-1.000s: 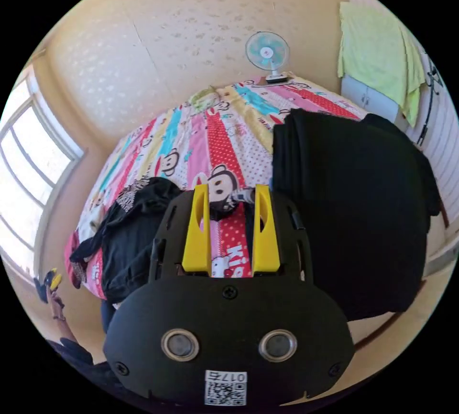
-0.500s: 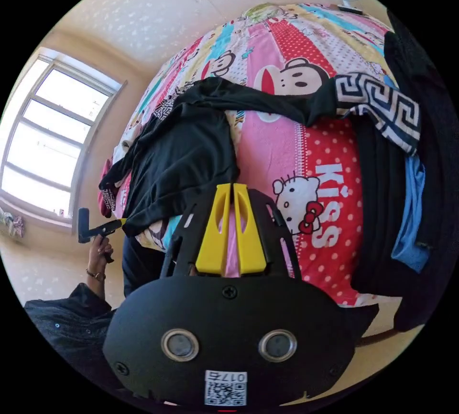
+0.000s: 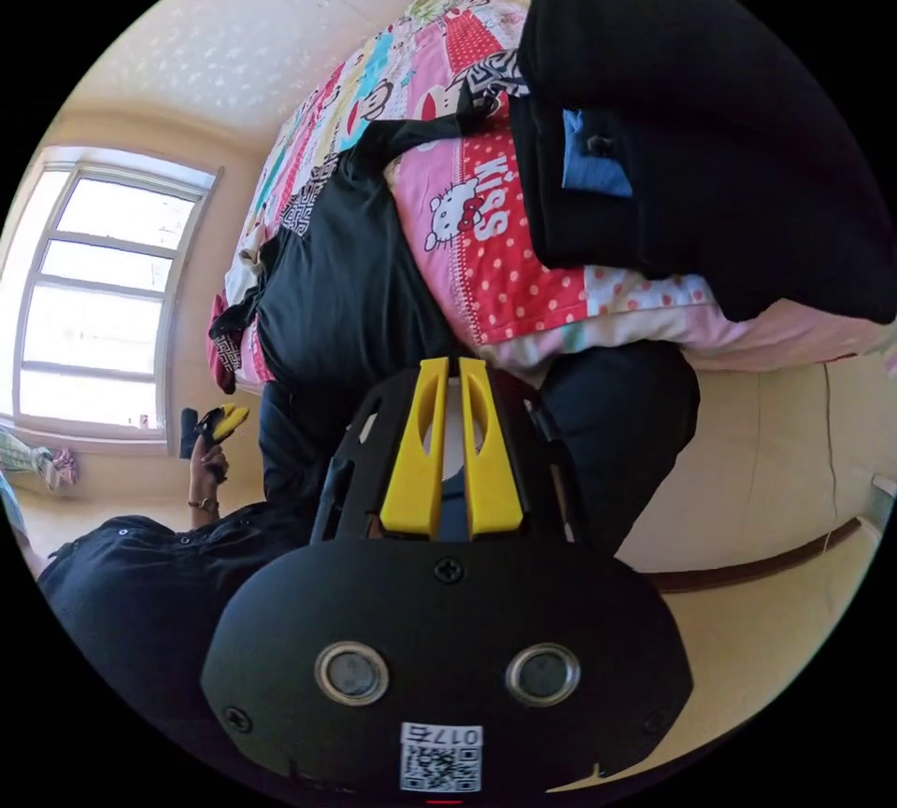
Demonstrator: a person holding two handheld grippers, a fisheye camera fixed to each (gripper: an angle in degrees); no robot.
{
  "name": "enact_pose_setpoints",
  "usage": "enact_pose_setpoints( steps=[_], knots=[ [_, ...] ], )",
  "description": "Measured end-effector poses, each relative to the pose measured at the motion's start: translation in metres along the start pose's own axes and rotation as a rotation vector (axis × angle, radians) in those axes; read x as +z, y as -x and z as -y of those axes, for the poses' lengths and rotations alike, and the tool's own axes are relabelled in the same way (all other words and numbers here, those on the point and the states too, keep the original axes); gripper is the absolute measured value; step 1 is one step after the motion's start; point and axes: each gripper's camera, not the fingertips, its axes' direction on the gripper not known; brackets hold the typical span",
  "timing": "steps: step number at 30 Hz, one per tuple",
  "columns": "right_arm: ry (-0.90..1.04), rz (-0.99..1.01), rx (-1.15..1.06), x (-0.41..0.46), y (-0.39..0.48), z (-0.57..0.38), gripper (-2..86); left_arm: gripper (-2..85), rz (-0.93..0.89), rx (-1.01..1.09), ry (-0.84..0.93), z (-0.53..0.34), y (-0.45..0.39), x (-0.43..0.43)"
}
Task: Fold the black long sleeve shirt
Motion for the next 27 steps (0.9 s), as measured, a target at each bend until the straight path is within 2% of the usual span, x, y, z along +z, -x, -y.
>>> enact_pose_setpoints(
  steps=[4, 6, 8, 11, 15, 20, 25, 27],
  knots=[
    [-0.062, -0.036, -0.059, -0.028, 0.02, 0.019, 2.4, 13.5, 0.102, -0.098, -0.322, 0.046, 0.029, -0.084],
    [-0.064, -0.022, -0.08, -0.034, 0.029, 0.027, 2.4, 13.7, 0.084, -0.219, -0.46, 0.076, 0.062, -0.114],
    [-0.077, 0.006, -0.102, -0.04, 0.041, 0.031, 2.4, 11.2, 0.041, -0.273, -0.516, 0.097, 0.083, -0.123],
    [-0.082, 0.009, -0.115, -0.042, 0.053, 0.032, 2.5, 2.1, 0.061, -0.324, -0.493, 0.129, 0.11, -0.12],
    [-0.053, -0.009, -0.112, -0.042, 0.057, 0.032, 2.6, -0.2, -0.099, -0.274, -0.504, 0.132, 0.126, -0.152],
    [-0.031, -0.045, -0.108, -0.057, 0.056, 0.038, 2.4, -0.6, -0.131, -0.162, -0.703, 0.082, 0.118, -0.268],
    [0.0, -0.052, -0.114, -0.046, 0.053, 0.047, 2.2, 0.6, -0.043, -0.317, -0.802, 0.045, 0.18, -0.354],
    [0.031, -0.031, -0.127, -0.032, 0.055, 0.052, 2.3, 7.1, -0.081, -0.414, -0.816, 0.028, 0.225, -0.362]
  ],
)
